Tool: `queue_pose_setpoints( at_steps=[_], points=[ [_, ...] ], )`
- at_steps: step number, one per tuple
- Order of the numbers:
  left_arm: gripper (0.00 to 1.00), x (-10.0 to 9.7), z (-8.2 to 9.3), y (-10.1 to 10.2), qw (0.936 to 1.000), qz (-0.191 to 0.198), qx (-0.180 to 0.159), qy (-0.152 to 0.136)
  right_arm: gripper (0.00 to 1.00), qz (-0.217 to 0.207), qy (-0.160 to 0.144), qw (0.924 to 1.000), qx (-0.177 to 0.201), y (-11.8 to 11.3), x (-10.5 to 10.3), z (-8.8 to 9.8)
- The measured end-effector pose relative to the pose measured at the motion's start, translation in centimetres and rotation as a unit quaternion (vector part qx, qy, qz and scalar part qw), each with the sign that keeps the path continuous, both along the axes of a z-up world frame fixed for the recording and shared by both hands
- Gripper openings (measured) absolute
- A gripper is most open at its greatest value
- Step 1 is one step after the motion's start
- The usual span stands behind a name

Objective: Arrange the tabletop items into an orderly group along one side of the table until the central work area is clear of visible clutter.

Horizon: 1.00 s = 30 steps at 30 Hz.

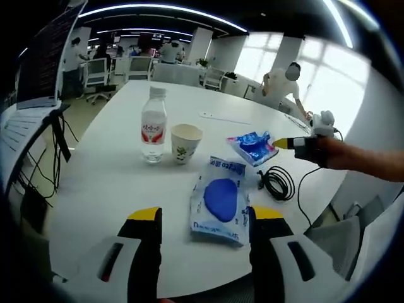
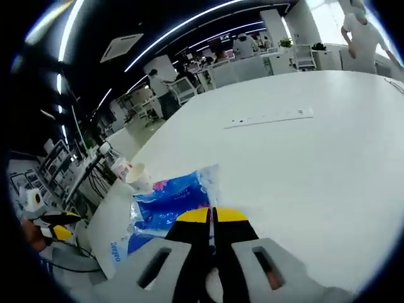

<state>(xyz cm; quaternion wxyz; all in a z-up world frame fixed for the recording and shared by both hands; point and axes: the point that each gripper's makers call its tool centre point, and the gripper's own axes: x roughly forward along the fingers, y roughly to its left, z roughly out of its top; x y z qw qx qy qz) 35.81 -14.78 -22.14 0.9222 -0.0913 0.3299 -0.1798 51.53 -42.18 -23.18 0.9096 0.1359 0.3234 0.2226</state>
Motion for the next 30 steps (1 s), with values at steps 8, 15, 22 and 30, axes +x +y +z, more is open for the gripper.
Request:
queue_pose_setpoints(
  at_steps=[8,15,22,30],
  points=[
    [0.55,0.1,0.0,-0.4,1.0,-0.002,0.001,0.0,0.0,-0.02,-0.015,0.9997,0.003,-1.5,1.2,1.5],
    [0.56,0.2,0.1,-0.4,1.0,0.0,0.001,0.0,0.0,-0.033,-0.022,0.9992,0.001,-3.0,2.3,2.2],
    [0.56,0.3,0.2,-0.6,1.0,0.001,0.001,0.0,0.0,-0.044,-0.024,0.9987,0.0,-4.3,3.0,2.4],
    [0.56,0.2,0.0,-0.7,1.0,0.002,0.003,0.002,0.0,-0.06,-0.012,0.9981,-0.004,-6.6,3.0,1.2]
  ],
)
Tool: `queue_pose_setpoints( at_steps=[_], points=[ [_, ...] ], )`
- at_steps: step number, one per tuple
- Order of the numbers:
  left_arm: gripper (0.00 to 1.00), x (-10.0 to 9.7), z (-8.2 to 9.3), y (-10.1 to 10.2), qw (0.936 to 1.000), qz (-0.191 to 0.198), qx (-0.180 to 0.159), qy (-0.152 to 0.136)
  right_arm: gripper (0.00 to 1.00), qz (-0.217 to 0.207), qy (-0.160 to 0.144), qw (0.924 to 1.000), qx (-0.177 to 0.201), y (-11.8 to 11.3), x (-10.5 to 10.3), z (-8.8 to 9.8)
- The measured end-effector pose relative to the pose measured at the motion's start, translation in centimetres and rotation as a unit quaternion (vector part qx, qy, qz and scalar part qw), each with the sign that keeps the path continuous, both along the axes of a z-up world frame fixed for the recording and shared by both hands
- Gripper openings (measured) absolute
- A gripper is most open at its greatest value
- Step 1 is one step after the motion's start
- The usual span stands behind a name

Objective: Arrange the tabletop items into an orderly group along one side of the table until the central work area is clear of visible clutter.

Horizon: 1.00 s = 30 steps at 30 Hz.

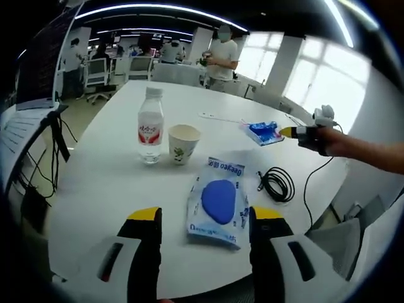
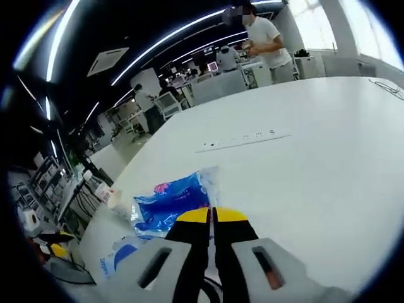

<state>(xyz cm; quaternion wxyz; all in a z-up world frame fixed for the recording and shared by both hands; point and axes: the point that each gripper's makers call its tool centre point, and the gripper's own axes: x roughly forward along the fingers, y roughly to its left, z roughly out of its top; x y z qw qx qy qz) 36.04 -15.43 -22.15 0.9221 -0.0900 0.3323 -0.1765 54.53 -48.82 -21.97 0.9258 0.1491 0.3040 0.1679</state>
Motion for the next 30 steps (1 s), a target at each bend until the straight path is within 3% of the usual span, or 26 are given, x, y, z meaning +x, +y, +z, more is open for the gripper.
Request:
queue_pose_setpoints(
  at_steps=[16,30],
  points=[
    [0.56,0.3,0.1,-0.3,1.0,-0.003,0.006,0.003,0.0,-0.025,0.033,0.9991,0.001,-3.0,-0.6,-3.4],
    [0.56,-0.2,-0.1,0.2,0.9999,0.004,0.007,0.006,0.0,-0.027,0.042,0.9987,-0.005,-3.2,-1.0,-4.2]
  ],
)
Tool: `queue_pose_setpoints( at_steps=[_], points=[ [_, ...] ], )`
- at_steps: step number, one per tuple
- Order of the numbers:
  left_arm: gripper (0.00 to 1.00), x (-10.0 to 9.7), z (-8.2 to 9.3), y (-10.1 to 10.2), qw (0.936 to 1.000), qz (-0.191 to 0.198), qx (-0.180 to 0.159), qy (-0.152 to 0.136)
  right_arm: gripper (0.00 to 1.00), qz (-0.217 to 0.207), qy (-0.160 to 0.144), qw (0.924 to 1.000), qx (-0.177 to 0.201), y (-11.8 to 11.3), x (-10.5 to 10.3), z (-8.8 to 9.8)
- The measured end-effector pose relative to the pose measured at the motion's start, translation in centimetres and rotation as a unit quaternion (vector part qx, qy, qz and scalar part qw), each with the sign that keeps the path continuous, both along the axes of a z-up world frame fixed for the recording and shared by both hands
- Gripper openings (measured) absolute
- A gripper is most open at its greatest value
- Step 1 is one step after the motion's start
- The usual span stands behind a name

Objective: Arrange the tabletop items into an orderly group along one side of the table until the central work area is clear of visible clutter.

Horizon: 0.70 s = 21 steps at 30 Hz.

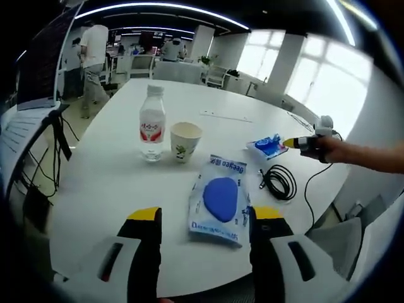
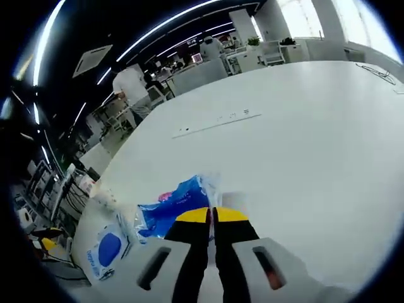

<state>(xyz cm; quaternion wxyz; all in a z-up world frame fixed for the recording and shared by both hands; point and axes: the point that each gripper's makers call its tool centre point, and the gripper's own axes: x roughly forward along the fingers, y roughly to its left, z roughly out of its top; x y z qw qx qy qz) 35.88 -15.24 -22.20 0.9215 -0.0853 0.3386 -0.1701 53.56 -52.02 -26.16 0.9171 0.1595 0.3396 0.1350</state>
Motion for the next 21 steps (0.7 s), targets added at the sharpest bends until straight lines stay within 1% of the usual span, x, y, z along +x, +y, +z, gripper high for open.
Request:
queue_pose_setpoints(
  at_steps=[7,13,21],
  points=[
    [0.56,0.09,0.2,0.25,1.0,0.002,0.0,-0.002,0.0,-0.006,0.002,1.0,0.0,-0.06,-0.12,-0.24],
    [0.56,0.05,0.19,0.3,1.0,0.004,0.0,-0.003,0.0,-0.002,0.006,0.9999,-0.01,-0.13,-0.33,-0.58],
    [0.56,-0.12,0.16,0.35,1.0,0.005,-0.001,-0.002,0.01,-0.007,0.012,0.9998,-0.012,-0.39,-0.61,-1.01]
  ],
)
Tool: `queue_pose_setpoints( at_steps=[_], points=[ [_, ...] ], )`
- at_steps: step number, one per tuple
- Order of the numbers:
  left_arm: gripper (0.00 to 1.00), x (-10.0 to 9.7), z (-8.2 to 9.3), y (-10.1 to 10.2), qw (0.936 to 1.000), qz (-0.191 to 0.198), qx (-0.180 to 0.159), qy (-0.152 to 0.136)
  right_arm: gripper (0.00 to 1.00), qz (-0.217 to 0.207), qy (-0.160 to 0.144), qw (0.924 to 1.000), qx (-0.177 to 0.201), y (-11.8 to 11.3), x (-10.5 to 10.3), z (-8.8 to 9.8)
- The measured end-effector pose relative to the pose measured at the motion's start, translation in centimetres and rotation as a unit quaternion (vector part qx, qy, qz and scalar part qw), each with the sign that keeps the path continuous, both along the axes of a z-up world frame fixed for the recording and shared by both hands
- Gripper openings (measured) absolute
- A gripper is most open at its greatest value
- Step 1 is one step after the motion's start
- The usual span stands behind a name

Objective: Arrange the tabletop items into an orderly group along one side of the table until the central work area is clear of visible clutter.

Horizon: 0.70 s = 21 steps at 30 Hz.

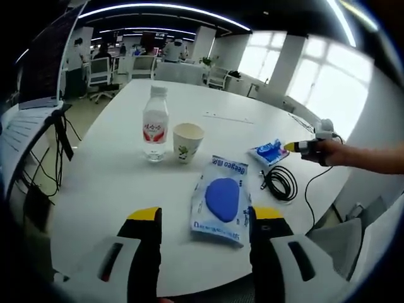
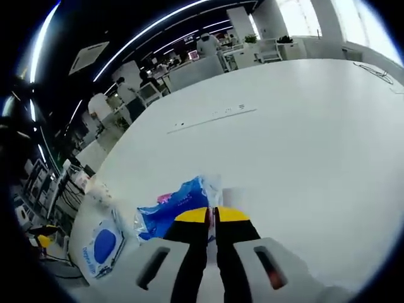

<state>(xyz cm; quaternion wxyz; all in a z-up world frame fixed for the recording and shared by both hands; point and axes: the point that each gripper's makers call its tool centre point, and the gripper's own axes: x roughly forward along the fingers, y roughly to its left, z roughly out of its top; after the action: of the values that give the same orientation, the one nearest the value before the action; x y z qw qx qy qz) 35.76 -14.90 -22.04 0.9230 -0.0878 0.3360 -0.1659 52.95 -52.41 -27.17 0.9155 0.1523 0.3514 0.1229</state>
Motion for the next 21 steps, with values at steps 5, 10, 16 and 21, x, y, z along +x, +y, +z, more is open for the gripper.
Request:
queue_pose_setpoints(
  at_steps=[5,10,16,21],
  points=[
    [0.56,0.0,0.0,0.1,1.0,0.001,0.001,0.0,0.01,0.0,0.002,1.0,-0.002,0.0,-0.3,-0.1],
    [0.56,0.0,0.0,0.1,1.0,0.001,0.001,-0.001,0.02,0.0,0.006,1.0,-0.003,-0.1,-0.5,-0.4],
    [0.55,-0.1,-0.2,0.2,1.0,0.002,0.0,0.002,0.02,0.005,0.015,0.9998,-0.008,-0.3,-0.9,-1.1],
    [0.55,-0.2,-0.2,0.3,1.0,0.003,0.0,0.002,0.0,0.005,0.02,0.9997,-0.01,-0.6,-1.3,-1.4]
  ],
)
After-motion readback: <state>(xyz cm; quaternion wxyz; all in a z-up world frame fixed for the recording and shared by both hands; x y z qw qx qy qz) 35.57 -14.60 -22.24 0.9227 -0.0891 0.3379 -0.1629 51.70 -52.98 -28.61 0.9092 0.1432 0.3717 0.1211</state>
